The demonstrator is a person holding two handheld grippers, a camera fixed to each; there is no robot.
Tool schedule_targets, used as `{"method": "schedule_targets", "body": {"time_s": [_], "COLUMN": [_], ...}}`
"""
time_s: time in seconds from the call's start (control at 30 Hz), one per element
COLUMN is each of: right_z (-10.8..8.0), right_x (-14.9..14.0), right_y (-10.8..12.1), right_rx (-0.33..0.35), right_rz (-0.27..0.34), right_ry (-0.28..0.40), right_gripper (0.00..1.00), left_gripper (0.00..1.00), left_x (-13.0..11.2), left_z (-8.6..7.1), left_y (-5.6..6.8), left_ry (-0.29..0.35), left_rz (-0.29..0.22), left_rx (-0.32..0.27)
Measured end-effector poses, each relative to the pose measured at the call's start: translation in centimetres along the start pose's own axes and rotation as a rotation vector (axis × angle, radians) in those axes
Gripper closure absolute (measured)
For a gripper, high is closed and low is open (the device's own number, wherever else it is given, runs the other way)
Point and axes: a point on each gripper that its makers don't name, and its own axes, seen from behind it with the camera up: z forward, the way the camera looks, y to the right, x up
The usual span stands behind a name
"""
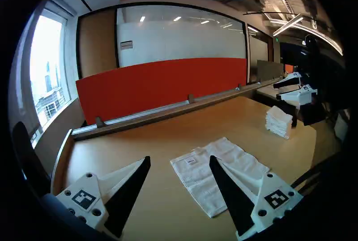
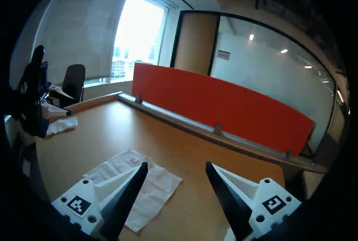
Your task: Fold towel
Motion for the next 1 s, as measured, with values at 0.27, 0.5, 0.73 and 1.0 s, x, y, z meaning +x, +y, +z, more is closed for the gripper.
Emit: {"method": "schedule_targets", "body": {"time_s": [0.27,0.5,0.73,1.0], "right_z": [0.4,1.1,1.7,2.6], "right_x": [-1.7,-3.2,-5.3,-8.5], "right_y": [-1.1,-1.8,-3.1,-4.5], "right_rx": [0.046,0.063,0.091,0.117], "right_rz": [-0.032,-0.033,-0.03,-0.034], "right_ry": [-0.044,-0.067,-0.088,-0.125], "right_gripper": [0.0,0.0,0.0,0.0], "left_gripper": [0.02,0.02,0.02,0.02], "left_x": [-1.5,-3.0,-5.3,-7.7], "left_z": [0.6,1.3,2.1,3.0], "left_y": [1.4,2.4,3.4,4.6], "left_ry": [-0.037,-0.055,-0.087,-0.118], "left_rz": [0.02,0.029,0.043,0.052], "left_rx": [-0.056,-0.081,-0.105,-0.131]}}
